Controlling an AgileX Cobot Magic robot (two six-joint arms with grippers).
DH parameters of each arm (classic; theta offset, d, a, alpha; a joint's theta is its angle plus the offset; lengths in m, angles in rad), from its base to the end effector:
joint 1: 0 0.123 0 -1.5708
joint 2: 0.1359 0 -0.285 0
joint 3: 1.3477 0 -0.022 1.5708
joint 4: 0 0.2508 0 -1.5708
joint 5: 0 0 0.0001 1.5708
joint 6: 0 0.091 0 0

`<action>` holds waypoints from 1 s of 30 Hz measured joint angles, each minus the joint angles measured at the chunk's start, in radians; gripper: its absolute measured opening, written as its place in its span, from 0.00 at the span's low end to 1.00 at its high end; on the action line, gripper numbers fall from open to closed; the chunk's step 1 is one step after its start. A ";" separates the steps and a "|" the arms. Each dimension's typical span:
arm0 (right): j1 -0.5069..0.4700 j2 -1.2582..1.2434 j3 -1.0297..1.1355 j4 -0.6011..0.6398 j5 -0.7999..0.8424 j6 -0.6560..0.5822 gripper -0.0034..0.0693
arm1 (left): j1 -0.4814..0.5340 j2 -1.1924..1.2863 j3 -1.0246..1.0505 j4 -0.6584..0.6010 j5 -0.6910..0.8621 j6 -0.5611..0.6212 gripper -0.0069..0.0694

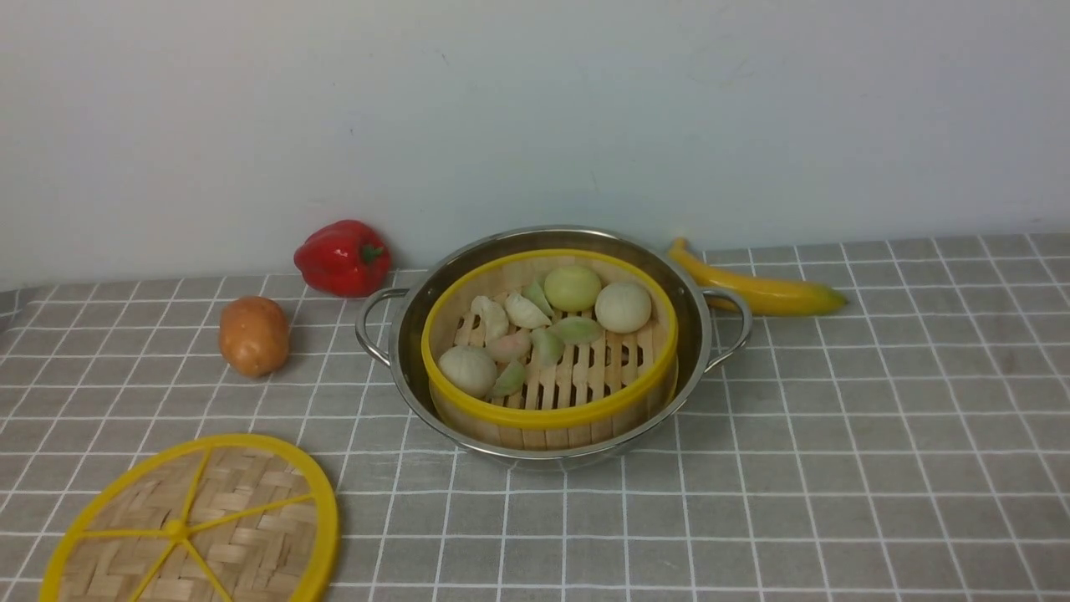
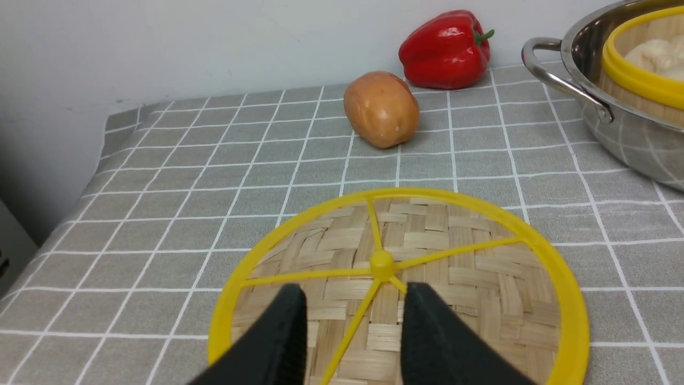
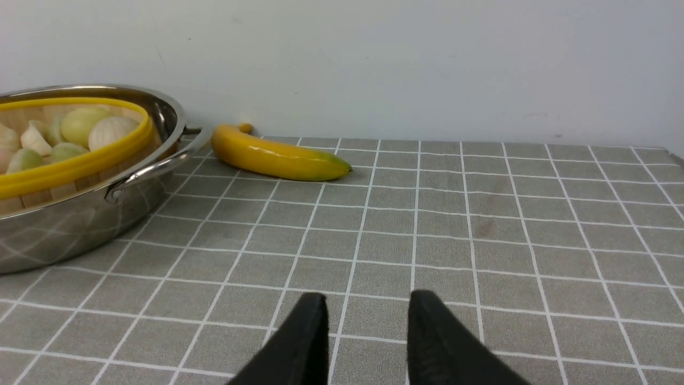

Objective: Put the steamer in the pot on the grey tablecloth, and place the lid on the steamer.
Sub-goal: 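Grasp the bamboo steamer lid lying on the table by its centre knob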

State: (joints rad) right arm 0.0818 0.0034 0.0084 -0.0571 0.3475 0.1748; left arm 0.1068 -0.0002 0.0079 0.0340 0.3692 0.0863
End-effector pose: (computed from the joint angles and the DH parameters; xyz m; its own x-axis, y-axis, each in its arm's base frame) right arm 0.0538 0.0026 0.1789 -0.2730 0.0988 -0.9569 -0.0303 0.9933 0.1112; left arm 0.0526 0.0068 0.1773 -0.2958 0.0867 -0.9513 -0.0840 0.9897 0.1163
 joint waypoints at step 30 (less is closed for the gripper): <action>0.000 0.000 0.000 0.000 -0.003 0.000 0.38 | 0.000 0.000 0.001 -0.252 -0.294 -0.122 0.41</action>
State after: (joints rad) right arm 0.0818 0.0034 0.0084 -0.0568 0.3445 0.1748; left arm 0.1068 -0.0002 0.0091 -0.2178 0.0747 -0.0360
